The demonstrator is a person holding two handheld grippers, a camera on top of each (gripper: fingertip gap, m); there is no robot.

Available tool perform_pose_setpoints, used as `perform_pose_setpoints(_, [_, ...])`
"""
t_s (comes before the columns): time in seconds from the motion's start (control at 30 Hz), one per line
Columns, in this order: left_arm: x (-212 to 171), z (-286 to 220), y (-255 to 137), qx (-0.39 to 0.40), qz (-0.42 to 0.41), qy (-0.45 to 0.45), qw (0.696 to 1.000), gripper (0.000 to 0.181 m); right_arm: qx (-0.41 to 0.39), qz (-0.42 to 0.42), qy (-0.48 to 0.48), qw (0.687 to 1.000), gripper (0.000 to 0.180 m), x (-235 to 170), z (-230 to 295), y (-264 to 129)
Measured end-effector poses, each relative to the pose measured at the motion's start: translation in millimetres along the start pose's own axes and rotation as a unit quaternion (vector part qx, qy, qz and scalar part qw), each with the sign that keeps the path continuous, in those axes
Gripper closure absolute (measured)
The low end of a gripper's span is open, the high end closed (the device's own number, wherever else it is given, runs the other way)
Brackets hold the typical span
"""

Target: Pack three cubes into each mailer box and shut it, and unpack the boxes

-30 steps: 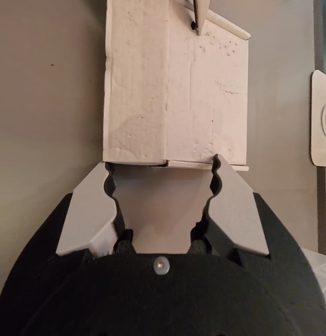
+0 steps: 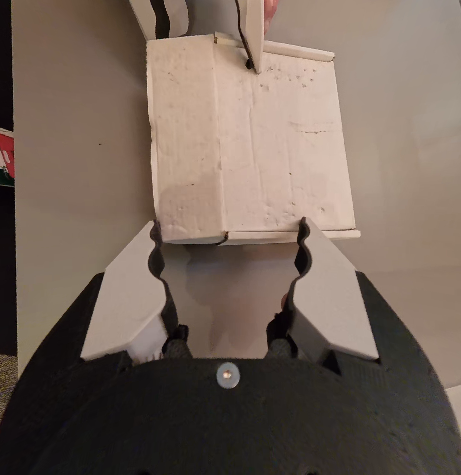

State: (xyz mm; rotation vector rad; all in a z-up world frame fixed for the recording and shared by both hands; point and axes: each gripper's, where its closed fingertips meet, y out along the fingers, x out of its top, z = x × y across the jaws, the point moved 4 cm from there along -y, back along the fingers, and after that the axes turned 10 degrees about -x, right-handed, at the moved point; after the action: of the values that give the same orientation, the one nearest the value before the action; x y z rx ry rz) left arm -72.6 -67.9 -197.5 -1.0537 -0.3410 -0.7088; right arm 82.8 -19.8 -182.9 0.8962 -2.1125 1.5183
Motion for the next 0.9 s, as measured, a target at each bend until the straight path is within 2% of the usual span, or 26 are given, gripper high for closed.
perform_pose_setpoints(0.37, [1.2, -0.2, 1.3, 0.018, -0.003, 0.002, 1.0, 0.106, -0.048, 0.016, -0.047, 0.998, 0.082, -3.8, -2.0, 4.7])
perform_pose_setpoints(0.6, [5.7, -5.2, -3.4, -0.058, -0.008, -0.033, 0.998, 0.09, -0.05, 0.023, -0.064, 0.996, 0.083, -5.5, -3.0, 4.9])
perform_pose_setpoints(0.7, [7.0, -1.4, -4.1, -0.054, 0.0, -0.04, 0.998, 0.098, -0.05, 0.028, -0.067, 0.996, 0.083, -5.3, -3.3, 4.9])
perform_pose_setpoints(0.9, [6.0, -1.4, -1.5, -0.025, 0.021, -0.028, 0.999, 0.102, -0.069, 0.037, -0.086, 0.993, 0.086, -6.4, -4.8, 6.6])
